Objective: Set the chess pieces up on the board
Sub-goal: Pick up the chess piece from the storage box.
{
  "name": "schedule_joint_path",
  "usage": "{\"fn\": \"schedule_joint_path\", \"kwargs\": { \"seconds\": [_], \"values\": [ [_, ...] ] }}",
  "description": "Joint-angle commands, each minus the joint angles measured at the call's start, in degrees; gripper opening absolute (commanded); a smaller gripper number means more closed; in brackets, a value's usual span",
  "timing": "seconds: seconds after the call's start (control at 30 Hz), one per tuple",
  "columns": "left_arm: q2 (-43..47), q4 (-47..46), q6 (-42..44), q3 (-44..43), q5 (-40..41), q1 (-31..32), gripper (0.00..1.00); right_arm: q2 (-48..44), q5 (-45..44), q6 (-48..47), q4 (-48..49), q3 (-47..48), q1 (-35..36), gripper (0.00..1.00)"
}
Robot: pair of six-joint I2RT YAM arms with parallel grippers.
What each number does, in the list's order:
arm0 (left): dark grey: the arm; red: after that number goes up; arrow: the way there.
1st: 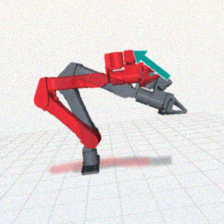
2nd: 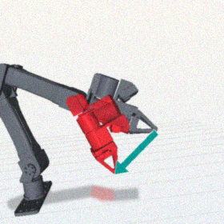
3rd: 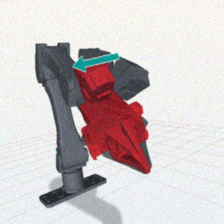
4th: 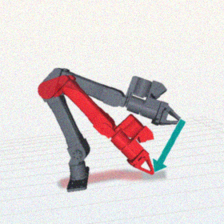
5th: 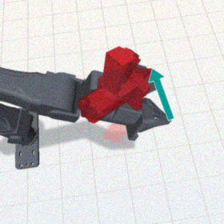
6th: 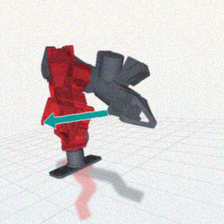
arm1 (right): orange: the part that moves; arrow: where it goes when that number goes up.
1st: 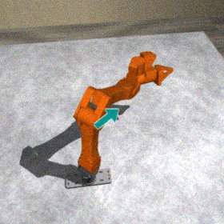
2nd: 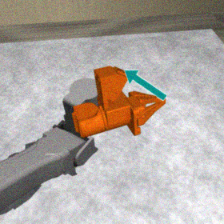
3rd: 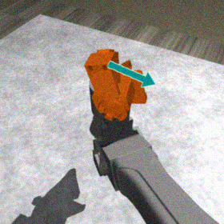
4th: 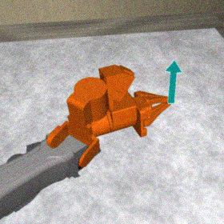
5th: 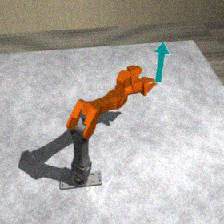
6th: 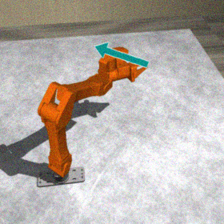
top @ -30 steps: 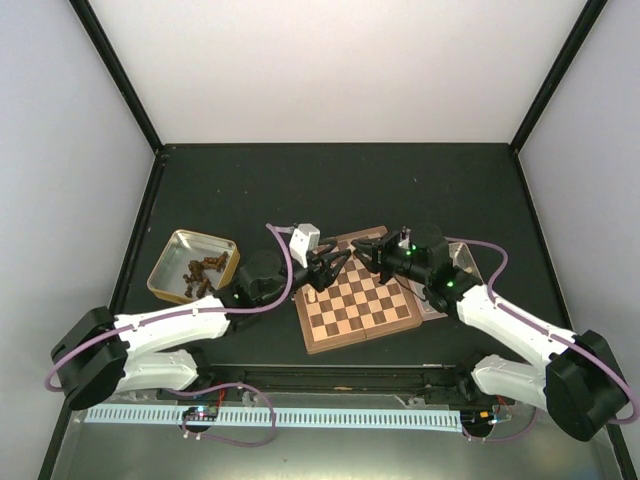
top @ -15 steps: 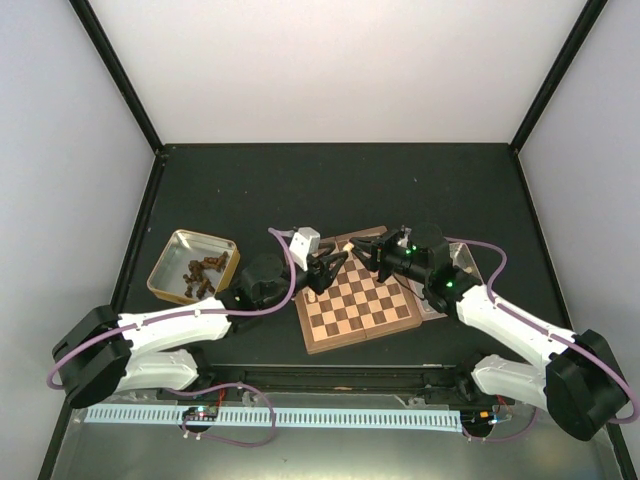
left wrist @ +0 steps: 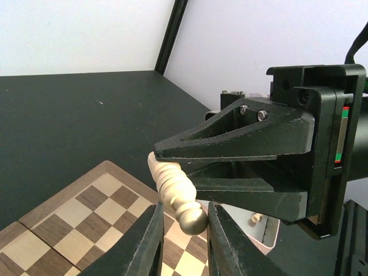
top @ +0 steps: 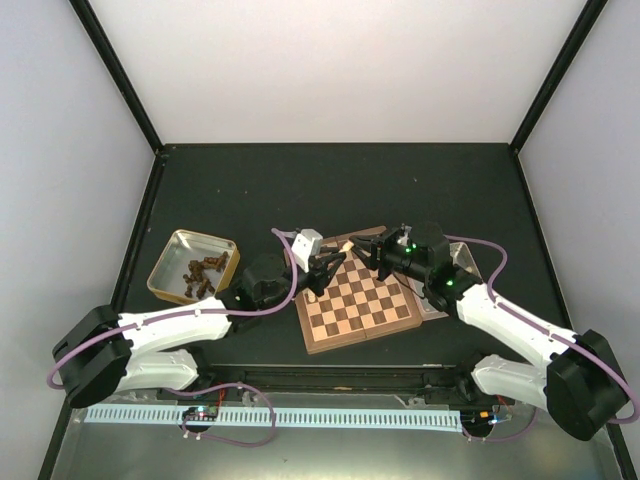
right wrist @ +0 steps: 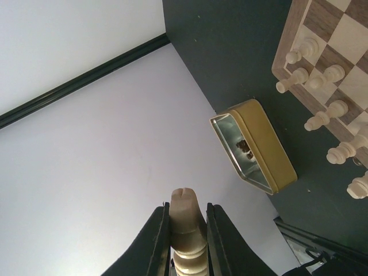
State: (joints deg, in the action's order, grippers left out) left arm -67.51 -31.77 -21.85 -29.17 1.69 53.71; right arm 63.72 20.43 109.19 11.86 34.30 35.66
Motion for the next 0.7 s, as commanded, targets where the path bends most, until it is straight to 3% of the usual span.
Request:
{"fn": "schedule_joint_path", "kwargs": {
  "seconds": [0.0,0.13,0.33,0.67],
  "values": [
    [-0.2,0.0,0.8,-2.5,-1.0,0.3,0.22,0.1,-0.2,-1.0,-0.4,1.7,0.4,0.12],
    [0.1,0.8,1.9,-3.3,-0.3,0.4,0.17,0.0,-0.1,-1.8,-1.4,1.7,0.4,0.12],
    [0.3,3.9,2.5,-4.7,0.1,0.3,0.02,-0.3,-1.5,-3.9,-1.7,0.6,0.4,0.12],
    [5.0,29.9,4.1,-9.5,1.1,0.2,0.02,-5.8,-15.9,-23.5,-15.8,3.9,-1.4,0.12]
  ]
}}
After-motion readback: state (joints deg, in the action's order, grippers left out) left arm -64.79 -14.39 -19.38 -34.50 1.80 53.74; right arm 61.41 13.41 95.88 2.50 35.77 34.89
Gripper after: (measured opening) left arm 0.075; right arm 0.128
